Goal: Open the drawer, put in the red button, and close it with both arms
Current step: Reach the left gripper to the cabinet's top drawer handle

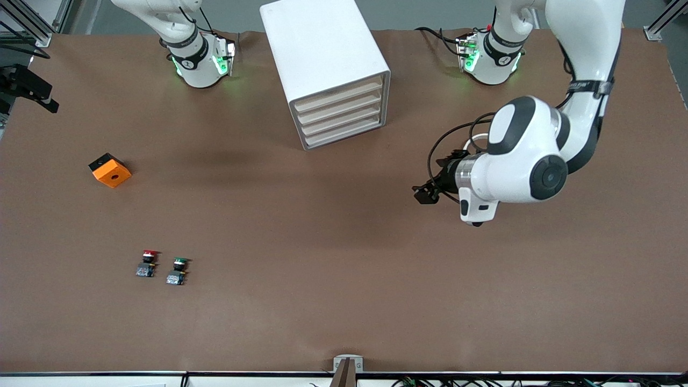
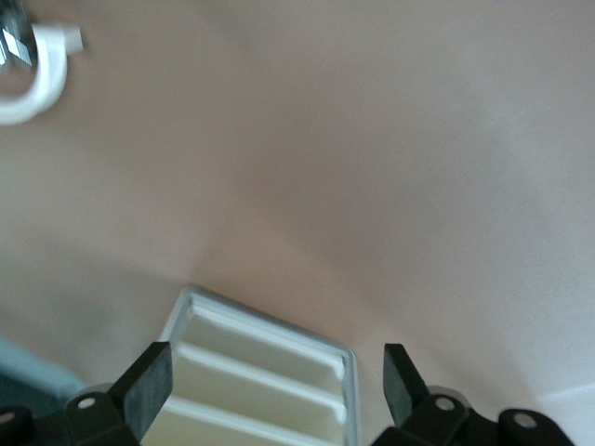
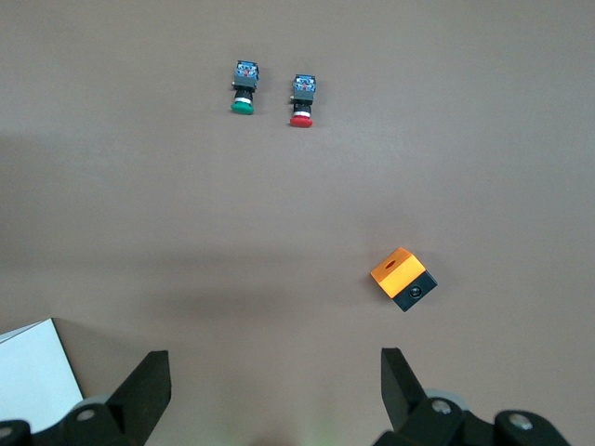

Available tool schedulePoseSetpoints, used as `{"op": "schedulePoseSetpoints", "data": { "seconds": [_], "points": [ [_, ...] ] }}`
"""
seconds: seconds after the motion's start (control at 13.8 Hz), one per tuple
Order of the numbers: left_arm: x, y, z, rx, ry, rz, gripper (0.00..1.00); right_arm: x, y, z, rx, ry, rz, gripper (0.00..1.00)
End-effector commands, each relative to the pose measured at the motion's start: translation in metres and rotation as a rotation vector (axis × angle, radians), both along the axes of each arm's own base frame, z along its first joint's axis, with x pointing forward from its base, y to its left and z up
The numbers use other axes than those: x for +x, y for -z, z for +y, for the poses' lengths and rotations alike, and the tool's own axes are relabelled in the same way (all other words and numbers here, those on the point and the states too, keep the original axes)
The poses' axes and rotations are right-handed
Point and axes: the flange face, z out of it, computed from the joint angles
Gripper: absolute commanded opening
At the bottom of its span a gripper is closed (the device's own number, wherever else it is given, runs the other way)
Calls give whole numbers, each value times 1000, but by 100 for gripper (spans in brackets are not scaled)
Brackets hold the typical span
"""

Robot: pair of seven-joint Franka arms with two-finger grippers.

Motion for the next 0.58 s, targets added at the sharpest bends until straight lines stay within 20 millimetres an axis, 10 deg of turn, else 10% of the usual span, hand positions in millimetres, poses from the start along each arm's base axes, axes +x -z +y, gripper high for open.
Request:
{"op": "schedulePoseSetpoints", "data": {
  "seconds": [0.0,0.22,0.51],
  "points": [
    [-4,53,-14,-3,-136,275,100,-2,-5,-3,-8,-1,-5,100],
    [-16,135,-27,203,-293,673,100,-1,-7,-5,-9,4,-10,100],
    [-46,162,-48,357,-354,966,100,-1,-7,-9,-10,8,-10,100]
  ]
}}
